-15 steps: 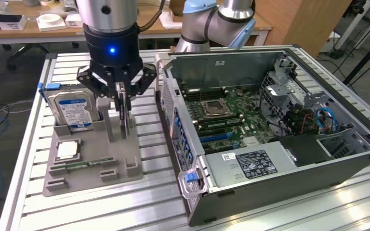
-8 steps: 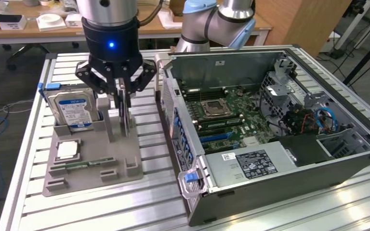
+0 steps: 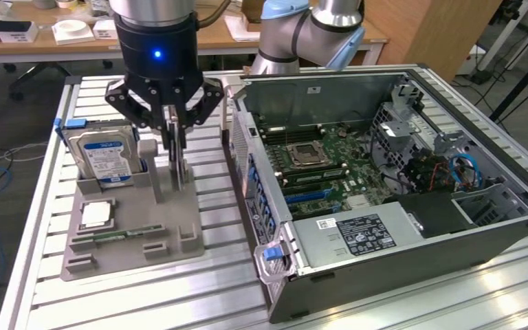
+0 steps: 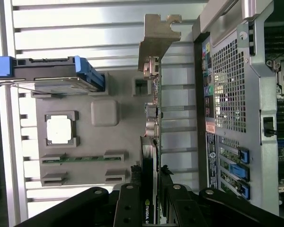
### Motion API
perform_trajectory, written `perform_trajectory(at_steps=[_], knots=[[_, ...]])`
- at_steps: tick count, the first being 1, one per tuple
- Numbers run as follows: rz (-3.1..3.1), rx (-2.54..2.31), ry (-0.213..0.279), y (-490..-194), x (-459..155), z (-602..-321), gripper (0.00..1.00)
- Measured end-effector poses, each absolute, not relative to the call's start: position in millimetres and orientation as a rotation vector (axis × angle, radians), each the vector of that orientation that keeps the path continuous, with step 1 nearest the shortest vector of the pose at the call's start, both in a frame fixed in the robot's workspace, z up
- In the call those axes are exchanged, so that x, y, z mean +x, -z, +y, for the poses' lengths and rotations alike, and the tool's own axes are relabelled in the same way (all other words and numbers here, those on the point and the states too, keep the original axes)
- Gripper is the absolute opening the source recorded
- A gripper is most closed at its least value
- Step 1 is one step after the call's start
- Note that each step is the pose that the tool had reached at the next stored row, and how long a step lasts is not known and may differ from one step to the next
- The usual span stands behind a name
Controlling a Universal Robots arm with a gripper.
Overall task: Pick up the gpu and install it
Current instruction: 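Pick up the gpu and move the gpu toward the slot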
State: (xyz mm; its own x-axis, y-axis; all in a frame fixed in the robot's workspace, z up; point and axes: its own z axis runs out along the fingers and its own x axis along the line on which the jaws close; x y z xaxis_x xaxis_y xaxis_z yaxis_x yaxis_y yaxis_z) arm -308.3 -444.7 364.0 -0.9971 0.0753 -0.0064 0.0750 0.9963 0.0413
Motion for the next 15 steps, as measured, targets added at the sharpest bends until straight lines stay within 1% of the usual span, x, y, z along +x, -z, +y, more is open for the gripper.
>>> perform_trajectory(at_steps=[15], knots=[[3.131,0.118,-0.065,-381.4,-308.4,-444.7,0.26]])
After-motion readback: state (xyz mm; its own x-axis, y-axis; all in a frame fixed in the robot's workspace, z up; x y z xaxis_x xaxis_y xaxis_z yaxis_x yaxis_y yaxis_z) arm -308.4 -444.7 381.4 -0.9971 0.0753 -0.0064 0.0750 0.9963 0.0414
